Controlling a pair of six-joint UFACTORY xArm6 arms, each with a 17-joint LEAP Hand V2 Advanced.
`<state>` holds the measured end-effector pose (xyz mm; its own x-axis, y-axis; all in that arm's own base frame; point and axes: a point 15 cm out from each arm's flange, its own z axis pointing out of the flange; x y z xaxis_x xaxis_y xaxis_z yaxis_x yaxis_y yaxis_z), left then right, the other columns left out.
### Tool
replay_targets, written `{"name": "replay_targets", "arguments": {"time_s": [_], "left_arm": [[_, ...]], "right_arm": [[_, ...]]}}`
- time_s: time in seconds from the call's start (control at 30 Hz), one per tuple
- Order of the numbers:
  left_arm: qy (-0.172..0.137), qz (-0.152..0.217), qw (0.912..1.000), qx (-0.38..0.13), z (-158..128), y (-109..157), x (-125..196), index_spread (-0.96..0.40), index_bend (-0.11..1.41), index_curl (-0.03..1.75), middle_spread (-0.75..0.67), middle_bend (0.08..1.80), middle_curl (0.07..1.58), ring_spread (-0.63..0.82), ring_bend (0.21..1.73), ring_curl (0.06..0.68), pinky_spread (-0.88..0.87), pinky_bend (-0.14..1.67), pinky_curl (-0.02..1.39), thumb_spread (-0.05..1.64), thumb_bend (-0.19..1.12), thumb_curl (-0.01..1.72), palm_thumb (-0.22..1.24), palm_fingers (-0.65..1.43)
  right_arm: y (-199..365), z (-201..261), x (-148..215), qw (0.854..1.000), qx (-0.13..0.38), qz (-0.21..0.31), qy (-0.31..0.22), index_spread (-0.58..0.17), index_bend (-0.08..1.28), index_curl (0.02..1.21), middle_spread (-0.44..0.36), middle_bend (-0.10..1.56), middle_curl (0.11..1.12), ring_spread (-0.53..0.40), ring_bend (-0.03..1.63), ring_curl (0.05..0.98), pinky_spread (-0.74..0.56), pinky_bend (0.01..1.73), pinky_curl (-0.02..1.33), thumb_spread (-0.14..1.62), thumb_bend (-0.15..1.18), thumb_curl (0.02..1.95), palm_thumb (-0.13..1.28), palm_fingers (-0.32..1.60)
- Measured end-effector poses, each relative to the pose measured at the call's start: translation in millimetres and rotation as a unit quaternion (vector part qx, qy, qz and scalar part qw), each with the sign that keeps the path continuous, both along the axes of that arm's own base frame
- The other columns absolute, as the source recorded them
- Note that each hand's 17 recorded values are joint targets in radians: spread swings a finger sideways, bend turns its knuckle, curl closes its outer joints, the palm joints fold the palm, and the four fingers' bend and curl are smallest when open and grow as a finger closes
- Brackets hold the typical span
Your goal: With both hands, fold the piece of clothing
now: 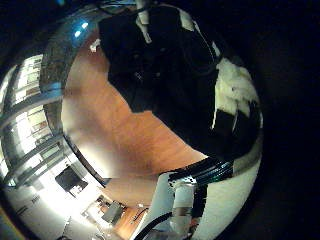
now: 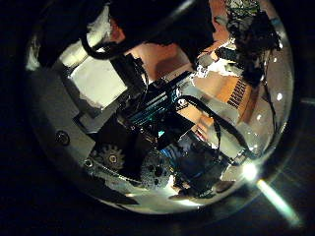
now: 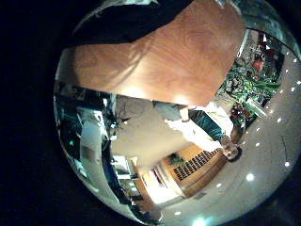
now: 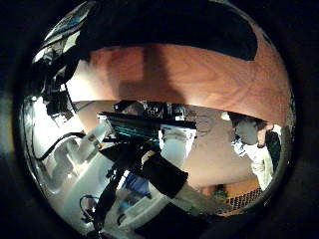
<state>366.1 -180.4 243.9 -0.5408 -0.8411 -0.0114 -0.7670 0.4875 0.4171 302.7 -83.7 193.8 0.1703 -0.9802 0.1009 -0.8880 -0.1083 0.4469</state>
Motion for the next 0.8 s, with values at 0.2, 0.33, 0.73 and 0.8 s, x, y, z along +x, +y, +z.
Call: {"name": "replay_targets", "arguments": {"time_s": [0.2, 0.33, 0.73, 0.8], "left_arm": [[0.004, 0.003, 1.0000, 0.001, 4, 4, 2, -0.75, 0.48, 1.26, -0.61, 0.94, 1.13, -0.41, 1.48, 0.539, -0.55, 1.31, 0.74, 1.09, -0.01, 0.65, 0.82, 1.00], [0.010, 0.003, 0.9999, 0.000, 6, 11, 1, -0.76, 0.45, 1.30, -0.62, 0.93, 1.13, -0.41, 1.48, 0.538, -0.55, 1.30, 0.74, 1.09, -0.01, 0.66, 0.82, 1.01], [0.020, 0.006, 0.9998, -0.002, 16, 34, -20, -0.76, 0.38, 1.38, -0.64, 0.89, 1.15, -0.42, 1.47, 0.534, -0.55, 1.29, 0.74, 1.09, -0.01, 0.67, 0.81, 1.02], [0.029, 0.005, 0.9996, 0.002, 18, 38, -28, -0.75, 0.37, 1.39, -0.64, 0.89, 1.15, -0.42, 1.46, 0.533, -0.55, 1.28, 0.74, 1.09, -0.01, 0.67, 0.81, 1.03]], "right_arm": [[1, -20, 9, 1.000, -0.012, -0.014, 0.005, -0.302, 0.16, 0.28, -0.031, 0.26, 0.38, 0.044, 0.54, 0.272, 0.32, 0.46, 0.27, 1.09, -0.01, 0.28, 0.38, 0.19], [1, -25, 22, 1.000, -0.014, -0.019, -0.018, -0.280, 0.17, 0.28, -0.073, 0.33, 0.40, -0.037, 0.63, 0.284, 0.27, 0.42, 0.25, 1.10, 0.00, 0.29, 0.47, 0.37], [-2, 2, 49, 0.995, -0.016, -0.016, -0.102, -0.427, 0.72, 0.59, -0.244, 0.92, 0.73, -0.257, 1.17, 0.552, -0.23, 1.12, 0.54, 1.28, 0.11, 0.37, 0.82, 1.20], [-3, 9, 46, 0.995, -0.014, -0.013, -0.103, -0.426, 0.78, 0.63, -0.246, 0.97, 0.76, -0.261, 1.20, 0.575, -0.23, 1.16, 0.57, 1.30, 0.11, 0.38, 0.84, 1.15]]}}
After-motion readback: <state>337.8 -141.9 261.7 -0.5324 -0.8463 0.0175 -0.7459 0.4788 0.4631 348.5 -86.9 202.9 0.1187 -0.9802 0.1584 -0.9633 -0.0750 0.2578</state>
